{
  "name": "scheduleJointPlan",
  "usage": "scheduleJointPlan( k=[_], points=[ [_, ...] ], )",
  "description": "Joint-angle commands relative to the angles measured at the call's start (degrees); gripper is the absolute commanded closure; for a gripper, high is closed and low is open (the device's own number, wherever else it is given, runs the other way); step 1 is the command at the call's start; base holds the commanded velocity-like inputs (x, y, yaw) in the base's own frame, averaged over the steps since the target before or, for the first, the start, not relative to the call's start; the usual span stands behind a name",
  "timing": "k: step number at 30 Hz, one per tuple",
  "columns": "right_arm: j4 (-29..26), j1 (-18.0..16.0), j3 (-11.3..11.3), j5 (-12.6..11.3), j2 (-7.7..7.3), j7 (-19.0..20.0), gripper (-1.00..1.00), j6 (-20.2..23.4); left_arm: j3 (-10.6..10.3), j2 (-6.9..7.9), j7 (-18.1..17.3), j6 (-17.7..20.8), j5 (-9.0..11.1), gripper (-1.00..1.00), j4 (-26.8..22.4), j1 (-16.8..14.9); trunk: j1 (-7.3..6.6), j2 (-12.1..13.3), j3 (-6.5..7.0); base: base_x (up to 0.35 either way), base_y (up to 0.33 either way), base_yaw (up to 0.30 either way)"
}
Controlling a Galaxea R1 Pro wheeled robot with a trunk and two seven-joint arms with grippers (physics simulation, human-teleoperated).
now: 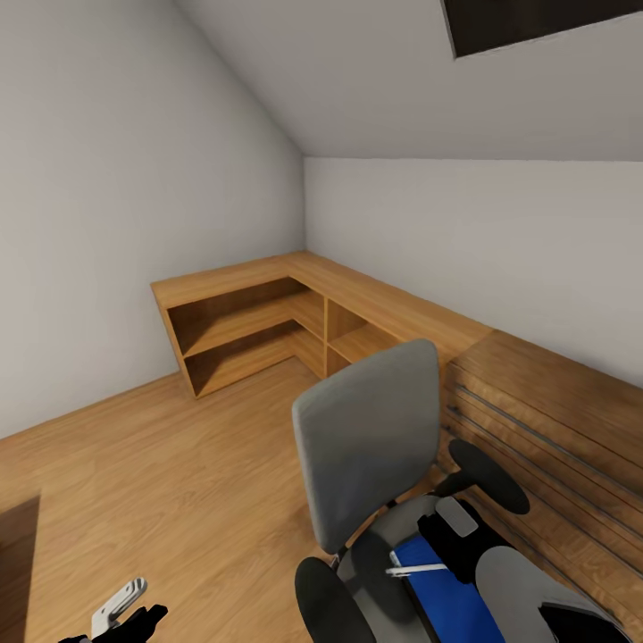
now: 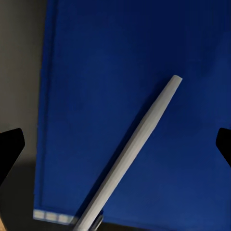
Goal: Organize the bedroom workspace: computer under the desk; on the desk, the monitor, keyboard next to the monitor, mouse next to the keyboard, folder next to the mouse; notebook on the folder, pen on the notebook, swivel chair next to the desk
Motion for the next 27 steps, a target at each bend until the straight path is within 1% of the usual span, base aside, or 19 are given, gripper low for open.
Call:
scheduleJointPlan(
  k=[1, 7, 16, 27],
  points=[
    [-0.1, 0.0, -0.2, 0.0, 0.04, -0.3, -1.00, 0.3, 0.1, -0.02, -0.1, 0.4, 0.2, -1.00, -0.1, 0.0, 0.00, 0.0, -0.06, 0.000, 0.000, 0.000],
    [-0.1, 0.0, -0.2, 0.0, 0.07, -0.3, -1.00, 0.3, 0.1, -0.02, -0.2, 0.3, 0.2, -1.00, -0.1, 0.0, 0.00, 0.0, -0.06, -0.009, 0.000, 0.000],
    [-0.1, 0.0, -0.2, 0.0, 0.07, -0.3, -1.00, 0.3, 0.1, -0.02, -0.2, 0.3, 0.2, -1.00, -0.1, 0.0, 0.00, 0.0, -0.06, -0.128, 0.000, 0.000],
    [-0.1, 0.0, -0.2, 0.1, 0.07, -0.3, -1.00, 0.2, 0.1, -0.03, -0.2, 0.3, 0.2, -1.00, -0.1, 0.0, 0.00, 0.0, -0.06, -0.014, 0.000, 0.000]
  ],
)
